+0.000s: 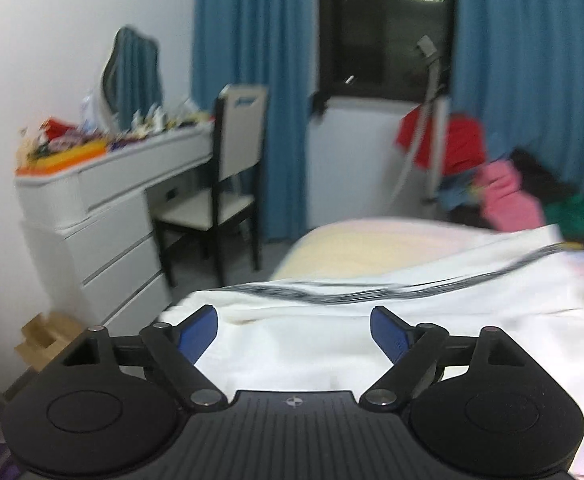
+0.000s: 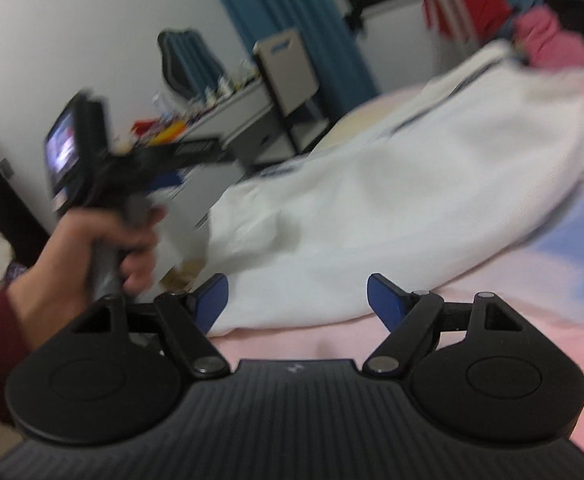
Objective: Fold clothes
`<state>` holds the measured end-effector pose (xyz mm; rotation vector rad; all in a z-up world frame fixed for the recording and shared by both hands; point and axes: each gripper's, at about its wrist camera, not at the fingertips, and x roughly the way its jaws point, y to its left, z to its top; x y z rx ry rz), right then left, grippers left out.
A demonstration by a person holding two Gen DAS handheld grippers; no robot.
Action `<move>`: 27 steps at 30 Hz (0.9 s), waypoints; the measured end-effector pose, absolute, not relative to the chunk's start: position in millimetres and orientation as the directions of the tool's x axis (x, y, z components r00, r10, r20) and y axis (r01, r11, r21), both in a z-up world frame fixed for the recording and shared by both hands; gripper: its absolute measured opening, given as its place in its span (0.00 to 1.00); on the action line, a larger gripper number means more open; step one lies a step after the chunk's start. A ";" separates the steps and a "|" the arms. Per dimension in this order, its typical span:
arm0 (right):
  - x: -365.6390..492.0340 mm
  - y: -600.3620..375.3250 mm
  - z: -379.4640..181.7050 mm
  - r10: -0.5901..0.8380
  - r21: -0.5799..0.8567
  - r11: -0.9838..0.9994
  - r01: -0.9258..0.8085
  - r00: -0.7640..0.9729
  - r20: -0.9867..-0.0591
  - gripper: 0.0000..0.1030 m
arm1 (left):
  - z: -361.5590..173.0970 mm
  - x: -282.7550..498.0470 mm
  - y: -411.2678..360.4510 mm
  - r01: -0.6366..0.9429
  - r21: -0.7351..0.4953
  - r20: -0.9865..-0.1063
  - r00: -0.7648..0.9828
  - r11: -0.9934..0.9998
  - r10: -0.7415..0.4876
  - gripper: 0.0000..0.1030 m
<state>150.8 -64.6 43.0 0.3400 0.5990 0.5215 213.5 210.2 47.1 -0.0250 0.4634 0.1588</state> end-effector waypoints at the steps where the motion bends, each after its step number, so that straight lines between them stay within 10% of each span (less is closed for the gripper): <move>1: 142.3 -78.5 48.9 0.531 0.422 0.834 -0.357 0.727 -0.436 0.77 | 52.0 197.3 195.9 -0.129 -0.002 -0.424 0.898 0.992 0.116 0.84; 10: 110.8 -167.0 52.6 0.282 0.192 0.955 -0.227 0.895 -0.345 0.76 | 50.5 91.3 92.3 0.012 -0.084 -0.330 0.943 0.996 -0.039 0.84; 27: 78.9 -234.4 0.2 0.153 0.303 0.952 -0.054 0.937 -0.314 0.76 | -45.4 106.5 10.6 0.200 0.060 -0.407 0.899 0.978 -0.159 0.85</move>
